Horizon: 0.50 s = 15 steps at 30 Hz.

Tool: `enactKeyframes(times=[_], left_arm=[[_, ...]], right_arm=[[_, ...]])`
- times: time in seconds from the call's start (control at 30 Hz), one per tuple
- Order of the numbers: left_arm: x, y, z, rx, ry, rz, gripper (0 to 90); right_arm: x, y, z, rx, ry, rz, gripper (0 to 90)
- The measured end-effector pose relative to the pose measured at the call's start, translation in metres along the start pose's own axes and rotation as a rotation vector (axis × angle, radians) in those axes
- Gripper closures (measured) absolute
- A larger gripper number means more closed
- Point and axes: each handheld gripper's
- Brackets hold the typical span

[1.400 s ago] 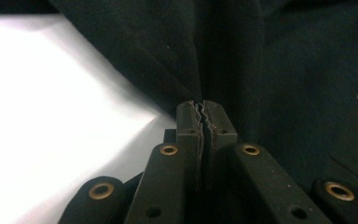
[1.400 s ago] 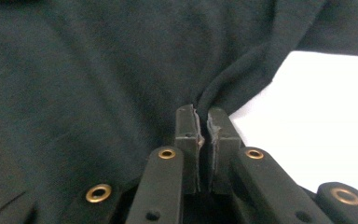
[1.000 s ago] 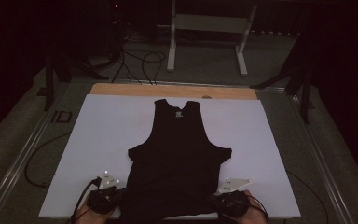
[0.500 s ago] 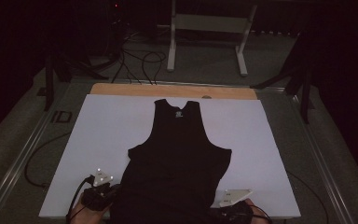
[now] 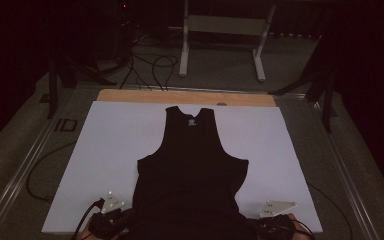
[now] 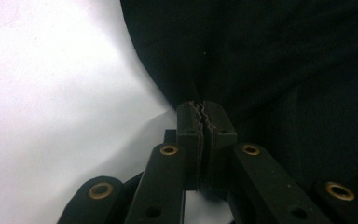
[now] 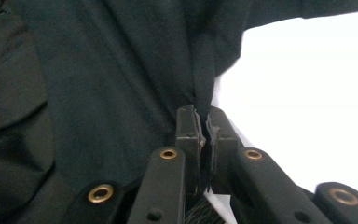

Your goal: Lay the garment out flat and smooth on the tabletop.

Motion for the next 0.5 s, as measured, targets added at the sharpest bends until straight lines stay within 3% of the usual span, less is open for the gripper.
enactKeyframes(times=[0.13, 0.27, 0.37, 0.5], left_arm=[[-0.004, -0.006, 0.005, -0.062, 0.000, -0.028, 87.2], [-0.004, -0.007, 0.004, -0.067, 0.027, -0.034, 84.7], [-0.006, -0.011, 0.002, -0.081, 0.094, -0.011, 72.7], [-0.005, -0.017, -0.005, -0.095, 0.137, -0.012, 64.6]], right_arm=[[0.002, -0.007, -0.001, -0.068, -0.006, -0.068, 83.1], [0.002, -0.009, -0.004, -0.089, 0.033, -0.087, 67.7], [-0.002, -0.003, -0.005, -0.049, 0.101, -0.094, 58.4], [-0.006, 0.009, -0.008, 0.056, 0.198, -0.062, 56.1]])
Point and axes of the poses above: each handheld gripper's, and its own axes: x roughly forward along the jaws, z roughly out of its underside, y roughly to its right, and after that the axes turned 14 degrees about -y, right-handed
